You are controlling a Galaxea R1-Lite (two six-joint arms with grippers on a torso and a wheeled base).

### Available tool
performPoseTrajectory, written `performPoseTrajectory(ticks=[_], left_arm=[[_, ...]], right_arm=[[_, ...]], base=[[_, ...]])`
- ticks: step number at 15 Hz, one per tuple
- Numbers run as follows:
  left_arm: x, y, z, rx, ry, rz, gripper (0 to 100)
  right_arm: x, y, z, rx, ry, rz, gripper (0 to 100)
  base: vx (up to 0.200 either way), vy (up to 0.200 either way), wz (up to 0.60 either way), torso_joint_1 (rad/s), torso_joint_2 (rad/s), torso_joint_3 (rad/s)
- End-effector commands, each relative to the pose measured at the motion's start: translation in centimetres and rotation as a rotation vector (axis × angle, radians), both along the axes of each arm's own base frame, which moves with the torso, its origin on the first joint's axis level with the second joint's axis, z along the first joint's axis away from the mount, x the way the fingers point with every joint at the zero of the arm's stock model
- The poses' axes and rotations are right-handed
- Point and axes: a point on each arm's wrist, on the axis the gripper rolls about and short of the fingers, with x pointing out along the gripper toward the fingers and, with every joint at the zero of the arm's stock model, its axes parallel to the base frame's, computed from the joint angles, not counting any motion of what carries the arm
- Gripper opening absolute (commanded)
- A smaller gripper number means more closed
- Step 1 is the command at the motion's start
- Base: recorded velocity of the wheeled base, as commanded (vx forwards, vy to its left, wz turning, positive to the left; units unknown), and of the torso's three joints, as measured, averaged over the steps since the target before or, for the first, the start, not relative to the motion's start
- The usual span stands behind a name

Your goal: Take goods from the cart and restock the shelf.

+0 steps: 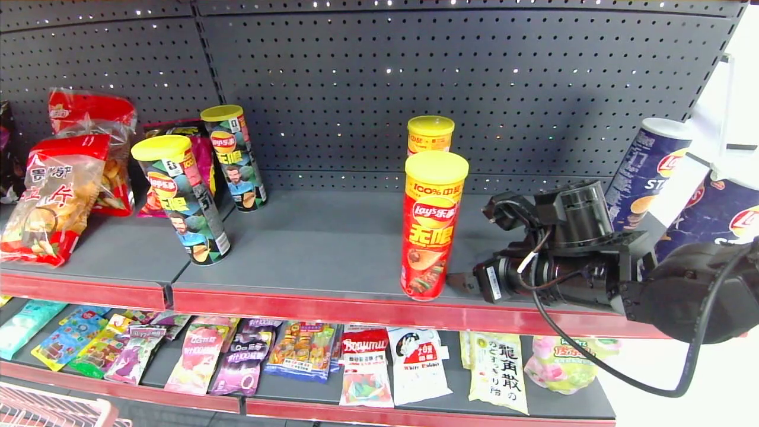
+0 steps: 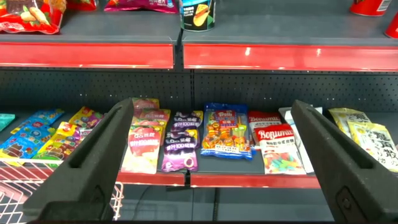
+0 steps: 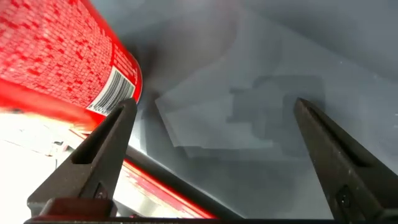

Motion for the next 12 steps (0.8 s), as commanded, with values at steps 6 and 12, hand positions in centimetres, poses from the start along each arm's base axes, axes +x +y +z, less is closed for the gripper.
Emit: performPoseTrajectory(ticks=[6, 12], left_arm=[[0.0, 0.0, 0.0, 0.0, -0.001, 0.0, 100], [0.0, 0.0, 0.0, 0.0, -0.001, 0.0, 100]], right_arm=[[0.3, 0.9, 0.1, -0.006, -0.013, 0.005, 100], [0.2, 1.4, 0.0, -0.006, -0.013, 0.018, 100]], base=[[0.0, 0.0, 0.0, 0.0, 0.0, 0.0], [0.0, 0.0, 0.0, 0.0, 0.0, 0.0]])
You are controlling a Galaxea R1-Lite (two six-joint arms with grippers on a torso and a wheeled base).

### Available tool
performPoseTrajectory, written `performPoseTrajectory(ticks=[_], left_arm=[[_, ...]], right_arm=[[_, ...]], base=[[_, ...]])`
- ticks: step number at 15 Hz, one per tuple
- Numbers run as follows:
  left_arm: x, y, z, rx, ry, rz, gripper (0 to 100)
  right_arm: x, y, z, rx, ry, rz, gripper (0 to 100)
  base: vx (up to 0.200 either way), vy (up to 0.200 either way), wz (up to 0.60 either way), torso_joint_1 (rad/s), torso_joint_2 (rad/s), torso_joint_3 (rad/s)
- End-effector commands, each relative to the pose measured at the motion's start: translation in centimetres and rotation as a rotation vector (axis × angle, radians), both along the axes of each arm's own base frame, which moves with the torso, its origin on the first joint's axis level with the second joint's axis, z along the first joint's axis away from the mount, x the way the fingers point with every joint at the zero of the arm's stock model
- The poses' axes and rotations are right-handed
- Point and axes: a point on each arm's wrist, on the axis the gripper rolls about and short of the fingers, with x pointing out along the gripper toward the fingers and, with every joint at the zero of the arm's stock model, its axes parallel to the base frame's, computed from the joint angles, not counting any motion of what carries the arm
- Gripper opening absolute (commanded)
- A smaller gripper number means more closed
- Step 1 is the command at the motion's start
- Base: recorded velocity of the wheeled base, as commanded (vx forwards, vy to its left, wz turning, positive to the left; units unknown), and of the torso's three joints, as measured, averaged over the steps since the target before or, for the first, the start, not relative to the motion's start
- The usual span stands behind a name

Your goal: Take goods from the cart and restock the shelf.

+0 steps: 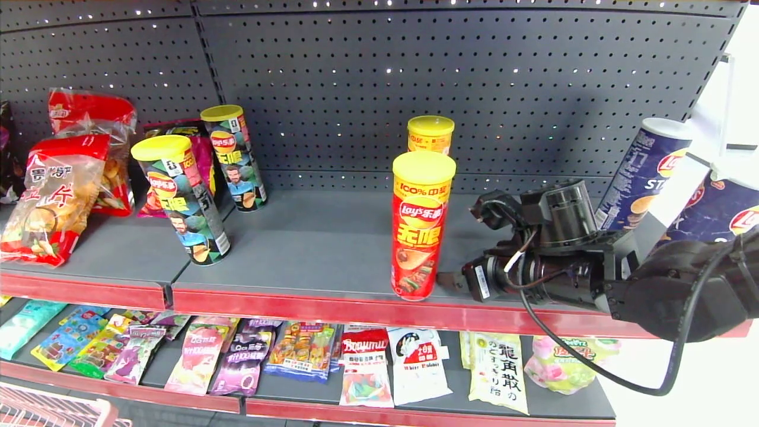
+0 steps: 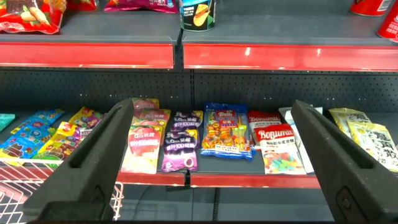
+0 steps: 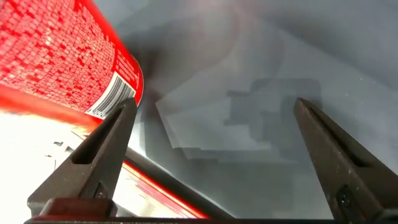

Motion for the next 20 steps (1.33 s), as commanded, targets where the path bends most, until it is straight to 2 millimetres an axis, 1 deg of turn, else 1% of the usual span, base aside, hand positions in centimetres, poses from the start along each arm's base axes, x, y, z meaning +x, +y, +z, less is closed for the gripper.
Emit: performPoseTrajectory(ticks=[1, 8, 10, 11, 12, 13, 14, 15, 17, 18, 19, 20], left_arm=[[0.0, 0.0, 0.0, 0.0, -0.001, 0.0, 100], [0.0, 0.0, 0.0, 0.0, -0.001, 0.0, 100], [0.0, 0.0, 0.0, 0.0, -0.001, 0.0, 100], [0.0, 0.0, 0.0, 0.0, -0.001, 0.0, 100], [0.0, 0.0, 0.0, 0.0, -0.001, 0.0, 100], [0.0, 0.0, 0.0, 0.0, -0.001, 0.0, 100], [0.0, 0.0, 0.0, 0.0, -0.001, 0.0, 100], [0.0, 0.0, 0.0, 0.0, -0.001, 0.0, 100], [0.0, 0.0, 0.0, 0.0, -0.001, 0.0, 100], [0.0, 0.0, 0.0, 0.0, -0.001, 0.0, 100], [0.0, 0.0, 0.0, 0.0, -0.001, 0.0, 100], [0.0, 0.0, 0.0, 0.0, -0.001, 0.0, 100]], right_arm=[[0.0, 0.0, 0.0, 0.001, -0.001, 0.001, 100], [0.3, 0.2, 0.3, 0.006, -0.01, 0.001, 100], [-0.1, -0.1, 0.3, 0.005, -0.007, -0.002, 100], [-0.9, -0.7, 0.7, 0.011, -0.013, -0.004, 100], [-3.1, -2.1, 2.3, 0.034, -0.051, -0.005, 100], [-5.8, -3.7, 3.5, 0.057, -0.085, 0.001, 100], [-7.5, -4.8, 4.0, 0.067, -0.104, 0.007, 100], [-10.9, -6.9, 4.2, 0.078, -0.144, 0.02, 100], [-16.3, -10.5, 3.5, 0.112, -0.216, 0.057, 100], [-18.5, -12.2, 2.9, 0.133, -0.255, 0.099, 100], [-21.2, -14.2, 1.5, 0.142, -0.331, 0.128, 100], [-23.0, -15.4, 0.6, 0.156, -0.395, 0.108, 100]], base=[[0.0, 0.0, 0.0, 0.0, 0.0, 0.0], [0.0, 0.0, 0.0, 0.0, 0.0, 0.0], [0.0, 0.0, 0.0, 0.0, 0.0, 0.0], [0.0, 0.0, 0.0, 0.0, 0.0, 0.0], [0.0, 0.0, 0.0, 0.0, 0.0, 0.0], [0.0, 0.0, 0.0, 0.0, 0.0, 0.0], [0.0, 0.0, 0.0, 0.0, 0.0, 0.0], [0.0, 0.0, 0.0, 0.0, 0.0, 0.0], [0.0, 0.0, 0.0, 0.0, 0.0, 0.0], [0.0, 0.0, 0.0, 0.0, 0.0, 0.0], [0.0, 0.0, 0.0, 0.0, 0.0, 0.0], [0.0, 0.0, 0.0, 0.0, 0.0, 0.0]])
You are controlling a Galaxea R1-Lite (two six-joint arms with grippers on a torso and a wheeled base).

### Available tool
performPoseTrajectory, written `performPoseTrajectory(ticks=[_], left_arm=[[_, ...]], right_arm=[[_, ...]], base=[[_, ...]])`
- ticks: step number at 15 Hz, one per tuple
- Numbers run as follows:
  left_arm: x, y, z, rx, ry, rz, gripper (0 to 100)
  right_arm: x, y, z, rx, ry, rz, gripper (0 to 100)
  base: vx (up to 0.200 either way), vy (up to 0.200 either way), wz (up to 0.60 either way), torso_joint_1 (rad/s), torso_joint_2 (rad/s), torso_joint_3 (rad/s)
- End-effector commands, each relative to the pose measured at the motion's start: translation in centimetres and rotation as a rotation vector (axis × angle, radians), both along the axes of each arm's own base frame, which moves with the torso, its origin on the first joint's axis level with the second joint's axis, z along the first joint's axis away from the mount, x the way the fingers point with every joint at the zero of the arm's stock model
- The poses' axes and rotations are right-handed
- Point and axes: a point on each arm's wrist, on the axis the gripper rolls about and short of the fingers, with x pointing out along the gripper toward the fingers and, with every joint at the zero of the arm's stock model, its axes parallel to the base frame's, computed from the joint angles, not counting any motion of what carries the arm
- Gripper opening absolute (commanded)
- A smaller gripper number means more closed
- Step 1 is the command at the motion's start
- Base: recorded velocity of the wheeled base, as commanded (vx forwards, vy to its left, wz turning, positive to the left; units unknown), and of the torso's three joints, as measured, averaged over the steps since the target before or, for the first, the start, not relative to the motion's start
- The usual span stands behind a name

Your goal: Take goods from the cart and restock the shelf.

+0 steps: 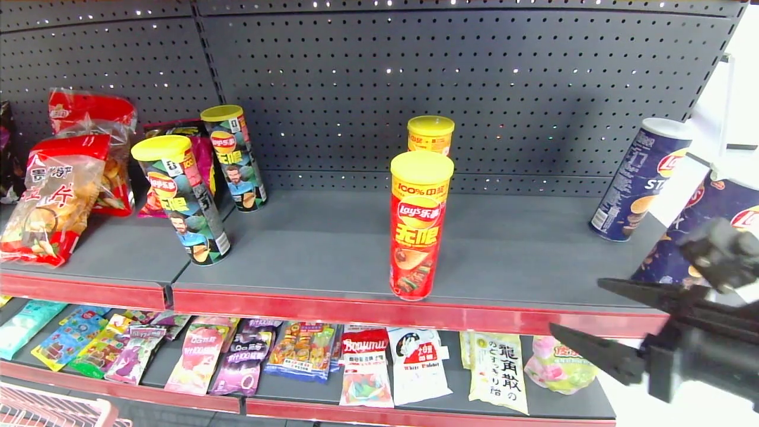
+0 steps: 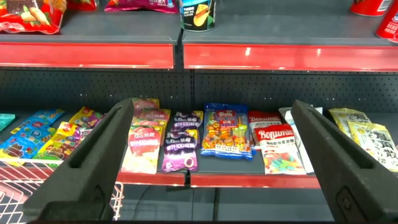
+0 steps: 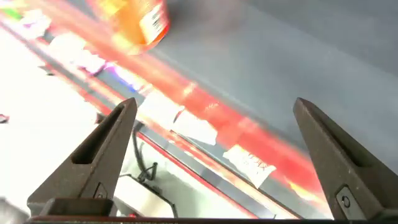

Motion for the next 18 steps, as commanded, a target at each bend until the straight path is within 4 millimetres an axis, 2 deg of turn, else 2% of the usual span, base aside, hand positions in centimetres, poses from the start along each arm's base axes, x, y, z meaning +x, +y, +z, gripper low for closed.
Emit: performPoseTrajectory(ticks=[1, 4, 6, 7, 15, 18], left_arm=[[0.0, 0.0, 0.0, 0.0, -0.001, 0.0, 100], [0.0, 0.0, 0.0, 0.0, -0.001, 0.0, 100], [0.0, 0.0, 0.0, 0.0, -0.001, 0.0, 100], [0.0, 0.0, 0.0, 0.0, -0.001, 0.0, 100], [0.0, 0.0, 0.0, 0.0, -0.001, 0.0, 100], [0.0, 0.0, 0.0, 0.0, -0.001, 0.0, 100]], right_arm=[[-9.7, -6.0, -3.7, 0.077, -0.269, -0.054, 100], [-13.3, -6.6, -5.9, 0.132, -0.384, -0.253, 100], [-14.4, -6.7, -8.9, 0.161, -0.417, -0.351, 100], [-14.8, -6.8, -10.0, 0.148, -0.38, -0.357, 100], [-15.0, -7.0, -10.1, 0.223, -0.375, -0.449, 100], [-15.0, -7.3, -10.7, 0.179, -0.327, -0.586, 100]], base=[[0.0, 0.0, 0.0, 0.0, 0.0, 0.0], [0.0, 0.0, 0.0, 0.0, 0.0, 0.0], [0.0, 0.0, 0.0, 0.0, 0.0, 0.0], [0.0, 0.0, 0.0, 0.0, 0.0, 0.0], [0.0, 0.0, 0.0, 0.0, 0.0, 0.0], [0.0, 0.0, 0.0, 0.0, 0.0, 0.0]])
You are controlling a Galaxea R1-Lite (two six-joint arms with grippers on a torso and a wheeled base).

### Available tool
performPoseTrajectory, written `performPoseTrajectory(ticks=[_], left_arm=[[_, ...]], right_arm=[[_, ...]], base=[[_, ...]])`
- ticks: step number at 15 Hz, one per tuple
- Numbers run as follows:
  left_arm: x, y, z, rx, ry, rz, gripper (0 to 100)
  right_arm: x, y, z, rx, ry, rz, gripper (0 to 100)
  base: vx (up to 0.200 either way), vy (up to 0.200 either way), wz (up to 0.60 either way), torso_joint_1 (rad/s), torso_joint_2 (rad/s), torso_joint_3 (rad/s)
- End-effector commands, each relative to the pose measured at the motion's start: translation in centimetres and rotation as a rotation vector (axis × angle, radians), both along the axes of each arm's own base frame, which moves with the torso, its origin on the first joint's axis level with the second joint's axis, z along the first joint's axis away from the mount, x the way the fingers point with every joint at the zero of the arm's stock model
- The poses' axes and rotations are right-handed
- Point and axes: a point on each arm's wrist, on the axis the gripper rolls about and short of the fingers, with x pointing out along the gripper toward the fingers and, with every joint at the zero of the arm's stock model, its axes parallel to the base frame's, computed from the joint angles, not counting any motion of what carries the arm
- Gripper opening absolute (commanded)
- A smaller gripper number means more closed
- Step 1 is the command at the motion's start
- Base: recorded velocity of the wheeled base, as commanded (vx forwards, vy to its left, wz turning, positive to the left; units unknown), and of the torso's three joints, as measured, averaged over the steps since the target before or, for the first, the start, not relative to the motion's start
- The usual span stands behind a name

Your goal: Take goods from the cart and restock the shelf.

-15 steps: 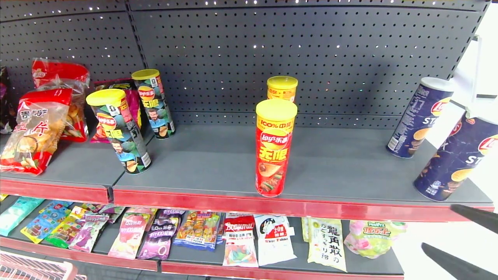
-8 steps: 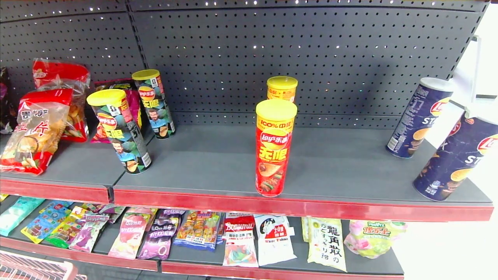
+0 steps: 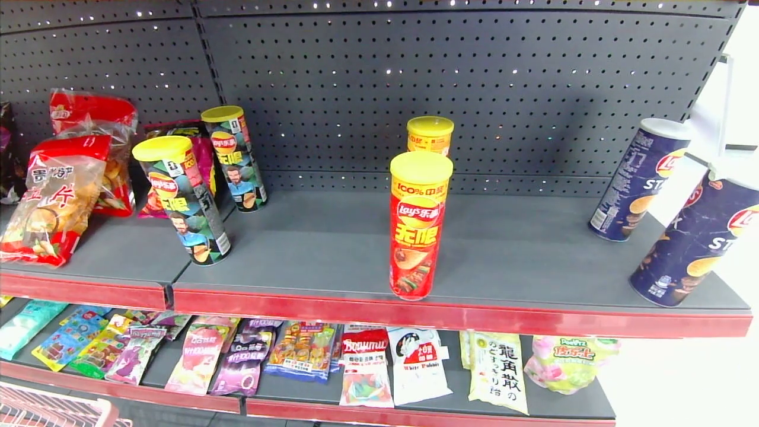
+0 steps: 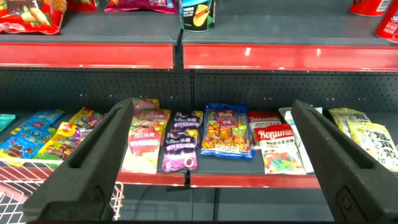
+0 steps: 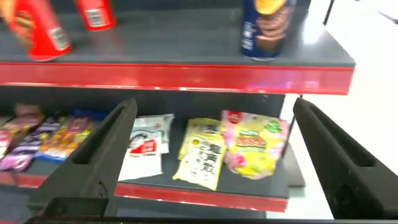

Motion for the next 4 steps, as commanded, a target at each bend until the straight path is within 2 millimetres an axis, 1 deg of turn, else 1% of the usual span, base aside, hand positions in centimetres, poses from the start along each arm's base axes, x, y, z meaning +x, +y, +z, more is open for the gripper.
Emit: performPoseTrajectory(ticks=[1, 4], left_arm=[[0.0, 0.0, 0.0, 0.0, -0.001, 0.0, 100], [0.0, 0.0, 0.0, 0.0, -0.001, 0.0, 100]], right_arm=[[-0.01, -0.03, -0.02, -0.003, 0.004, -0.011, 100], [-0.01, -0.01, 0.0, -0.014, 0.003, -0.005, 100]], base=[[0.0, 0.0, 0.0, 0.0, 0.0, 0.0], [0.0, 0.0, 0.0, 0.0, 0.0, 0.0]])
